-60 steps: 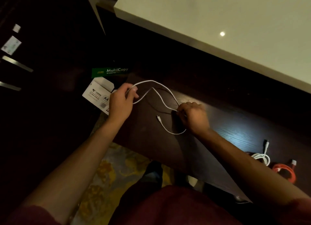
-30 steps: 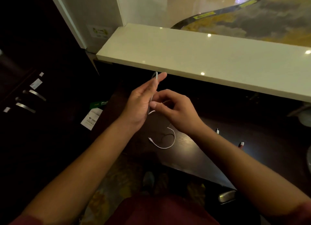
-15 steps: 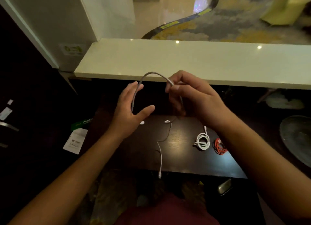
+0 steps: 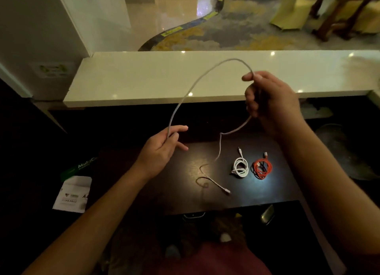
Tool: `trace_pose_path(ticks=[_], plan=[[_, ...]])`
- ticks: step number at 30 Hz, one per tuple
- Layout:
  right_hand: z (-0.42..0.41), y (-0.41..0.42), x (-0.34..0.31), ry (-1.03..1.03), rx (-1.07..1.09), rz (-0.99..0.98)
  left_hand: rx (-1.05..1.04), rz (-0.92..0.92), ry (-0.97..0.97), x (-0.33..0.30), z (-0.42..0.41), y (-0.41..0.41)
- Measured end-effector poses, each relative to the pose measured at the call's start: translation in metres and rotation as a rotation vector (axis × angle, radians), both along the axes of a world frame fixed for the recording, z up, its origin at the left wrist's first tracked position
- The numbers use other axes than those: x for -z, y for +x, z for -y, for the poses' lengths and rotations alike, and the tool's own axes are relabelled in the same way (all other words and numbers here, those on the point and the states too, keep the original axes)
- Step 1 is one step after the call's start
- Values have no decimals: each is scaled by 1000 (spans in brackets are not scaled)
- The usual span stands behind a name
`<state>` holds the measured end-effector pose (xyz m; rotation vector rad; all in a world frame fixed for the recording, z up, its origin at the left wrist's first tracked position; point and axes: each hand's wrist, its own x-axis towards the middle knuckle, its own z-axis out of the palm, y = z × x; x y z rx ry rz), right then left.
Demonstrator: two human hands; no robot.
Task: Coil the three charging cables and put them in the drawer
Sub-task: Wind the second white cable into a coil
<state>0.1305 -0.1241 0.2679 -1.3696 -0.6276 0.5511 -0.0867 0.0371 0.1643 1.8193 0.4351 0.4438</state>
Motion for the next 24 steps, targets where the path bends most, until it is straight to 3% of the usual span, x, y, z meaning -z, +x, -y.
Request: trace_pose_path(ticks=[4,7,9,12,15,17,20,24], plan=[[-10,21,39,-374,113,39,105,69,-112,-22,3,1],[-9,27,49,-696,171,468,216,47,-130,-40,11,3],[-7,16,41,-584,194,750,286,44,-176,-51,21,6],[-7,-5,23,-281,-87,946,402,44,-285,-69,38,15],[-4,-19,6,-155,-354,900,433,96,-337,-84,49,28],[2,-22,-2,-135,-387,747,360,146,-337,-92,50,33],[12,-24,-8,-103,-377,673,233,157,-196,-100,45,30],[27,-13,-19,52,-432,496,302,18,-72,-99,50,31]])
